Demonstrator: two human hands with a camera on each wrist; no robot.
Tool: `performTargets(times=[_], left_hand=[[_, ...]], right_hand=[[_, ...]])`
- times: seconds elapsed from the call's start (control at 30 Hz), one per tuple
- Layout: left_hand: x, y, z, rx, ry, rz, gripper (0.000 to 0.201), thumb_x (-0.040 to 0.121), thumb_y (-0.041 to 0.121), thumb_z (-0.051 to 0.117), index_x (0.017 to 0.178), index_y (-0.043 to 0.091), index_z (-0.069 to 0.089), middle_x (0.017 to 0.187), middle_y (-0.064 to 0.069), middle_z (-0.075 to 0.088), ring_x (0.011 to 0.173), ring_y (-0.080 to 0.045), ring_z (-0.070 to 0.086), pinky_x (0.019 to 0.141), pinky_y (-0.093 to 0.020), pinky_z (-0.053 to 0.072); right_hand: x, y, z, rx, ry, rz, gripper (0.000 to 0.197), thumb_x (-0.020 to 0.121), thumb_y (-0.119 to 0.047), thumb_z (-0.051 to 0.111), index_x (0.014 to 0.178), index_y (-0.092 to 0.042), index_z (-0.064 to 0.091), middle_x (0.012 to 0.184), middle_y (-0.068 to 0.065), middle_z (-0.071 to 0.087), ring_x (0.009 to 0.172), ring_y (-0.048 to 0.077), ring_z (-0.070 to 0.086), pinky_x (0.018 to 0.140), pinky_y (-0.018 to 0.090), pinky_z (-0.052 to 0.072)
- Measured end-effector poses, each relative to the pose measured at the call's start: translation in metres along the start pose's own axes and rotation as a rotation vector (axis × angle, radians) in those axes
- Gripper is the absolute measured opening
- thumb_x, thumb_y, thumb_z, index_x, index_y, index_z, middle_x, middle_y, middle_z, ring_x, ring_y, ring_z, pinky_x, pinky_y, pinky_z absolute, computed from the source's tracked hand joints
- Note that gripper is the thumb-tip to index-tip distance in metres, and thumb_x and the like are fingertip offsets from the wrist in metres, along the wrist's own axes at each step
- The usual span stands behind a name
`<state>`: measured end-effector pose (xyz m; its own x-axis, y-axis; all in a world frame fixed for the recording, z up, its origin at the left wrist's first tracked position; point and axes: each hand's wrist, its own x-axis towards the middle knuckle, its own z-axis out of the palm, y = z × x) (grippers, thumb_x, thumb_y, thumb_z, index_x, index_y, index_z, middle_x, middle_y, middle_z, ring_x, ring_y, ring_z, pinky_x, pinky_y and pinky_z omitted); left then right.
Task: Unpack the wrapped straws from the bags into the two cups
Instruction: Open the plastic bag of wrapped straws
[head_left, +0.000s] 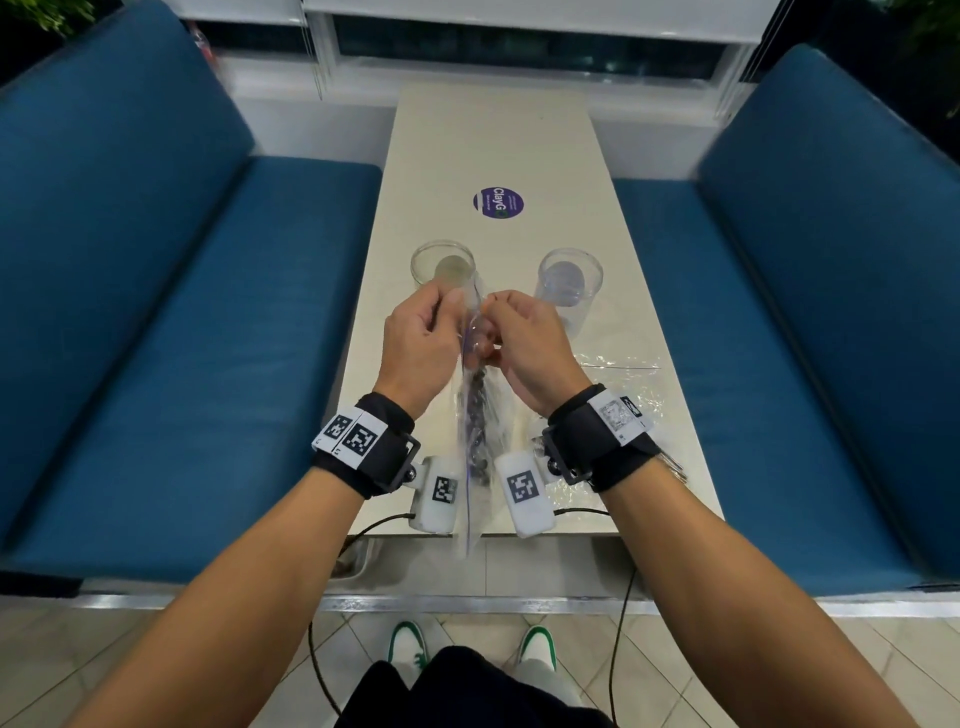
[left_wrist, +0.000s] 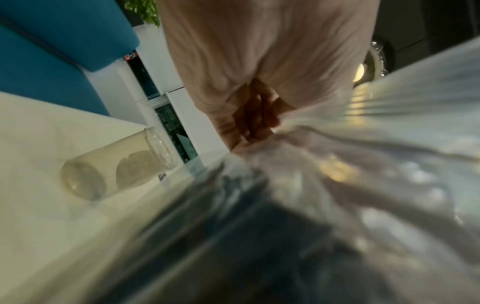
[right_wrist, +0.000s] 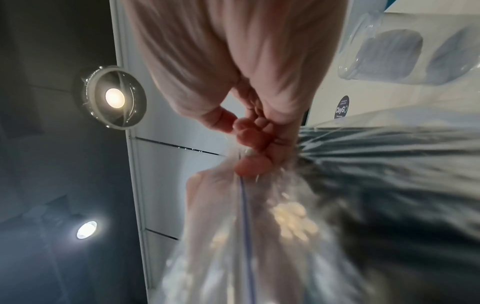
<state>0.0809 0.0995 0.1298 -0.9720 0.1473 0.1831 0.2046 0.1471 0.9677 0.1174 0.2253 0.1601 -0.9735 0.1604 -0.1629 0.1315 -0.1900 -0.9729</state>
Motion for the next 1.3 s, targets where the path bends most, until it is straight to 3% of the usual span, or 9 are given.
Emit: performTargets(times=[0.13,0.23,0.33,0.43,0.63,0.83,1.0,1.2,1.3], left_hand=[[0.004,0.006,0.001,-0.133,-0.006,-0.100,0.033,0.108,0.027,0.048,0.076,0.019,0.053,0.069,-0.010,0.053,0.065,-0.032,0.050,0.061,-0.047,0.047],[0.007,0.006,-0.002,-0.068,0.003,-0.066,0.035,0.104,0.039,0.053,0.083,0.010,0.053,0.073,-0.025,0.058,0.065,-0.046,0.053,0.068,-0.063,0.057],[0.008,0.009,-0.005,-0.002,0.032,-0.031,0.037,0.101,0.044,0.057,0.083,0.011,0.057,0.075,-0.021,0.063,0.069,-0.043,0.058,0.072,-0.066,0.057],[0.010,0.014,-0.009,-0.045,0.051,-0.054,0.039,0.103,0.044,0.059,0.082,0.012,0.059,0.078,-0.021,0.063,0.072,-0.029,0.060,0.076,-0.065,0.060],[-0.002,0.016,-0.012,-0.151,-0.086,-0.167,0.055,0.097,0.057,0.061,0.097,0.002,0.069,0.083,-0.006,0.071,0.080,-0.021,0.067,0.077,-0.042,0.059],[-0.003,0.002,-0.015,-0.025,0.024,-0.070,0.013,0.104,0.013,0.063,0.096,0.011,0.074,0.086,-0.008,0.076,0.079,-0.021,0.072,0.070,-0.037,0.062],[0.006,0.000,-0.025,-0.036,0.233,-0.187,0.023,0.109,0.019,0.044,0.092,0.020,0.059,0.079,0.001,0.077,0.084,-0.024,0.076,0.071,-0.038,0.054],[-0.005,0.009,-0.010,-0.016,-0.029,-0.261,0.034,0.103,0.053,0.060,0.093,0.020,0.066,0.089,0.011,0.072,0.082,-0.008,0.064,0.076,-0.030,0.048],[-0.011,0.001,-0.006,0.066,-0.015,-0.132,0.022,0.101,0.043,0.069,0.090,0.024,0.073,0.081,0.017,0.070,0.079,-0.007,0.062,0.080,-0.032,0.056]], right_hand=[[-0.006,-0.003,0.002,0.047,-0.041,-0.042,0.019,0.100,0.001,0.043,0.085,-0.008,0.051,0.059,0.009,0.044,0.051,0.024,0.046,0.058,0.040,0.048],[-0.006,-0.008,-0.001,0.015,-0.039,-0.012,0.016,0.102,-0.005,0.045,0.086,-0.010,0.049,0.064,0.011,0.048,0.052,0.025,0.050,0.054,0.038,0.046],[-0.005,-0.008,-0.004,-0.367,0.008,-0.064,0.032,0.098,-0.038,0.061,0.087,-0.009,0.056,0.067,0.000,0.061,0.057,0.017,0.055,0.057,0.035,0.047],[-0.007,-0.005,-0.005,-0.644,0.025,-0.145,0.032,0.098,-0.035,0.059,0.082,-0.008,0.064,0.075,0.008,0.071,0.063,0.018,0.060,0.063,0.040,0.055],[-0.005,-0.005,-0.010,-0.508,0.024,-0.068,0.028,0.105,-0.025,0.056,0.093,0.000,0.059,0.081,0.014,0.068,0.062,0.028,0.073,0.056,0.051,0.064],[-0.007,-0.005,-0.011,-0.379,-0.007,-0.019,0.025,0.108,-0.023,0.052,0.094,-0.003,0.056,0.081,0.016,0.068,0.069,0.033,0.072,0.060,0.052,0.065],[-0.003,-0.006,-0.023,-0.424,0.101,-0.008,0.022,0.111,-0.026,0.044,0.102,-0.006,0.049,0.091,0.020,0.064,0.070,0.033,0.073,0.054,0.047,0.064],[-0.002,-0.004,-0.015,-0.225,0.038,0.083,0.046,0.113,-0.038,0.035,0.111,0.005,0.053,0.084,0.029,0.066,0.071,0.035,0.070,0.058,0.049,0.063],[-0.003,-0.003,-0.014,-0.114,0.020,0.098,0.048,0.111,-0.041,0.042,0.112,0.005,0.055,0.084,0.021,0.067,0.071,0.030,0.068,0.064,0.054,0.064]])
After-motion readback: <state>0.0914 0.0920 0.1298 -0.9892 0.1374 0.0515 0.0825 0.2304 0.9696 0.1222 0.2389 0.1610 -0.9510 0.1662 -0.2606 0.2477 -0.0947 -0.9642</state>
